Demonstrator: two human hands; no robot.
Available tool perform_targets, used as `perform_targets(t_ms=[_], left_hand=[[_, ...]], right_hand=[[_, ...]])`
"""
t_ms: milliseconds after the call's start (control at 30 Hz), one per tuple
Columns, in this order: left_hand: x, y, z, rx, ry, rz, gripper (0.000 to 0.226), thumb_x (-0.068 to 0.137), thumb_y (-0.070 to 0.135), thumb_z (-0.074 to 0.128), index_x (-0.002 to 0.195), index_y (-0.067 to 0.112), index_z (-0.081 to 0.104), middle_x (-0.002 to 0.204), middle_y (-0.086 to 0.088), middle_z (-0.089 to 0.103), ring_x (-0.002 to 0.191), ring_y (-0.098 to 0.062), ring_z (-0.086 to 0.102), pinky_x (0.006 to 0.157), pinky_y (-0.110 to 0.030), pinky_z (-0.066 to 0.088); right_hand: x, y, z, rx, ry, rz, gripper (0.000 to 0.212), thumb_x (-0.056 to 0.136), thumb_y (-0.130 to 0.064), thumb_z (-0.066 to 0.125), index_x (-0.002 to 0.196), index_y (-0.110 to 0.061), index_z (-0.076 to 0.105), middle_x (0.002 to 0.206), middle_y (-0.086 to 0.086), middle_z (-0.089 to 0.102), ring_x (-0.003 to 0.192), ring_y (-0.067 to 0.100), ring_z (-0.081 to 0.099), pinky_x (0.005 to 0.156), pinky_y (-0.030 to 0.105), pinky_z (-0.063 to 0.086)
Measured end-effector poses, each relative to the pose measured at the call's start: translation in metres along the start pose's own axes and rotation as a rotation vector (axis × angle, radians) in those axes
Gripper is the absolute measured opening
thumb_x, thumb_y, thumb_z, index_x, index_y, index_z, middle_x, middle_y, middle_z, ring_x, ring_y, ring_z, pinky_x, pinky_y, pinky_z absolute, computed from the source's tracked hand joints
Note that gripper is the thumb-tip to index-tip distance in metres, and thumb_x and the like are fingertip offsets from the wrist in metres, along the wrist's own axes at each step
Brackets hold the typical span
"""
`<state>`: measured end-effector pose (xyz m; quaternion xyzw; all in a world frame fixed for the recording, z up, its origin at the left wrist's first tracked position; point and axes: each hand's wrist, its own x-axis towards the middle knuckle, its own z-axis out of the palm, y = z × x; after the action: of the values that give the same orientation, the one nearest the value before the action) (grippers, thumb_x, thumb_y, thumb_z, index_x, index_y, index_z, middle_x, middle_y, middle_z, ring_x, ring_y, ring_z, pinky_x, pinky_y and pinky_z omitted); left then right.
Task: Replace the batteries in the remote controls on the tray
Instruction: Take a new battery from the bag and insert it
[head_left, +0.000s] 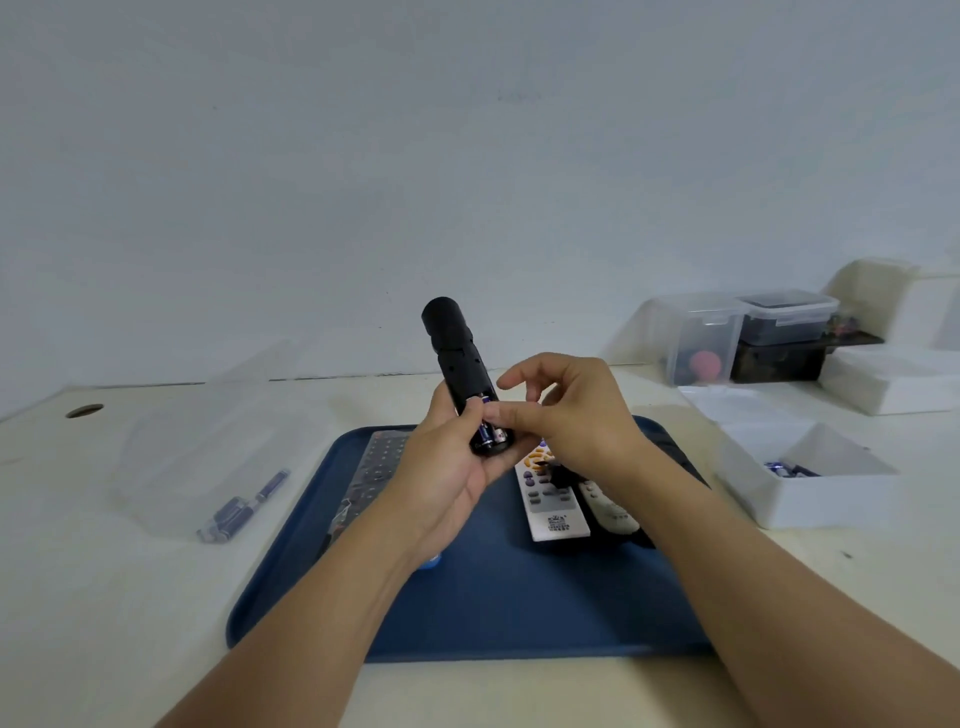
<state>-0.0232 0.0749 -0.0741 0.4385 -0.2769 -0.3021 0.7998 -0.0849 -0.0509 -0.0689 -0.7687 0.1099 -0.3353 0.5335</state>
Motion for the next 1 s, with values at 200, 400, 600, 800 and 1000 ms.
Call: perform_targets(t_ms=[200,400,600,800,1000], left_hand=[[0.001,0.001,0.012,-0.049,-0.065,-0.061,0.027,0.108,0.006,0.040,0.131,-0.003,0.050,0.084,-0.013,0.074,0.073,-0.023,0.073,0.067,-0.027,0.061],[0.004,-0.001,0.000,-0.011,-0.016,-0.050,0.027,0.106,0.001,0.042,0.133,-0.001,0.047,0.091,-0.016,0.077,0.089,-0.030,0.077,0.074,-0.029,0.062],[0.006,-0.004,-0.005,0.034,-0.004,-0.049,0.029,0.107,0.001,0.041,0.135,0.007,0.045,0.108,-0.022,0.075,0.099,-0.035,0.075,0.079,-0.033,0.062],[0.007,-0.007,-0.007,0.033,-0.002,-0.044,0.030,0.106,0.001,0.044,0.135,0.010,0.046,0.106,-0.021,0.075,0.096,-0.034,0.075,0.079,-0.034,0.062],[0.008,-0.008,-0.007,0.024,0.000,-0.050,0.025,0.108,0.009,0.043,0.132,0.009,0.048,0.103,-0.021,0.075,0.097,-0.036,0.074,0.078,-0.036,0.062]], right_hand=[[0.011,-0.016,-0.054,-0.253,-0.116,0.058,0.015,0.090,-0.037,0.071,0.097,-0.024,0.076,0.087,-0.012,0.069,0.070,0.005,0.058,0.064,0.018,0.045],[0.010,-0.005,-0.075,-0.870,-0.445,0.126,0.046,0.069,-0.021,0.088,0.108,-0.039,0.071,0.110,-0.016,0.068,0.104,0.005,0.062,0.094,0.036,0.052],[0.009,0.005,-0.068,-0.755,-0.502,0.165,0.043,0.071,-0.016,0.087,0.107,-0.036,0.074,0.104,-0.020,0.072,0.106,0.003,0.064,0.101,0.037,0.051],[0.008,0.005,-0.064,-0.759,-0.478,0.127,0.041,0.069,-0.018,0.089,0.104,-0.035,0.075,0.099,-0.020,0.073,0.101,0.003,0.064,0.097,0.037,0.053],[0.007,0.001,-0.062,-0.736,-0.445,0.105,0.043,0.065,-0.011,0.090,0.103,-0.027,0.076,0.097,-0.014,0.074,0.097,0.006,0.067,0.092,0.026,0.053]])
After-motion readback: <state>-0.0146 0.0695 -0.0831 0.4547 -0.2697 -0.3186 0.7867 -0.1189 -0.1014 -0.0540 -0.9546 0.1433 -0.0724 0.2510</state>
